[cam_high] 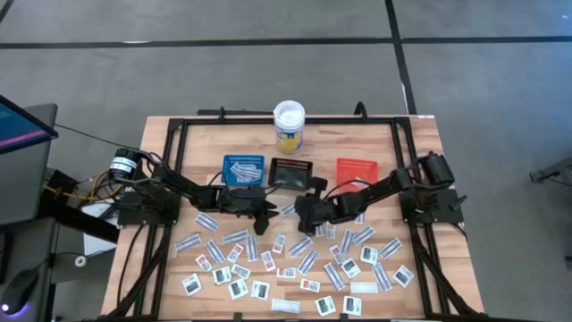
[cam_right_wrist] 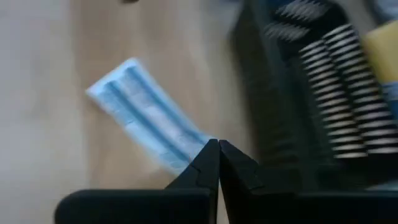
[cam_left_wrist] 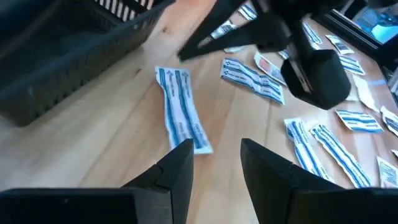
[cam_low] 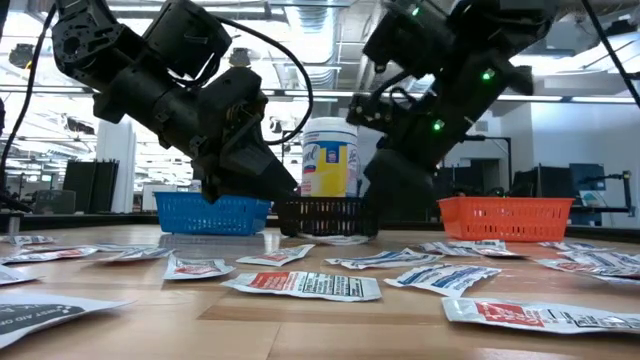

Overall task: Pick & Place First Aid Supplies
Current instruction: Put the blue bandage into the blue bin

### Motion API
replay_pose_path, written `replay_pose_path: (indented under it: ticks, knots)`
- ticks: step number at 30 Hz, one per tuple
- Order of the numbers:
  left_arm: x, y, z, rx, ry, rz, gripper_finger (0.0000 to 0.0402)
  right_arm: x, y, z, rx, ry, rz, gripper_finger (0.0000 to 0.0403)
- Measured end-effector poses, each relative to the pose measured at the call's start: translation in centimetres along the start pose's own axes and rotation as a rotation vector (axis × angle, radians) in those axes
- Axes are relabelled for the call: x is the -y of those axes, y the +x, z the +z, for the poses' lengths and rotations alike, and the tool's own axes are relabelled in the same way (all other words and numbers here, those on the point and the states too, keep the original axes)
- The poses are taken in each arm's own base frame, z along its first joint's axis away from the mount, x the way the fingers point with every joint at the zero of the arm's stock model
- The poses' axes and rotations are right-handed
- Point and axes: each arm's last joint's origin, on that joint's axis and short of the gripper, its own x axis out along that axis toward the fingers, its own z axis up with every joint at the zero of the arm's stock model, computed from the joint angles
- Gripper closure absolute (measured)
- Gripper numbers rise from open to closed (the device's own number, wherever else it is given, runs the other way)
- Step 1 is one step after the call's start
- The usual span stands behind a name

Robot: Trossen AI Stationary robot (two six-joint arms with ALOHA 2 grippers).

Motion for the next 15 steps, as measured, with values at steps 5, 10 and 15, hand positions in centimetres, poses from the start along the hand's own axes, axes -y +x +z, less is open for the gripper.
replay_pose_path:
  ticks: [5,10,15]
  knots:
    - [-0.2,0.0,0.1,0.034,0.001,0.059,0.0268,-0.5,-1.6,0.6,0.073,-0.028,-0.101,0.0402]
    - [-0.2,0.0,0.1,0.029,0.001,0.051,0.0268,-0.9,-2.8,0.8,0.092,-0.045,-0.083,0.0401]
    - [-0.2,0.0,0.1,0.027,0.024,0.049,0.0267,-0.1,-4.0,0.7,0.049,-0.14,-0.113,0.0402]
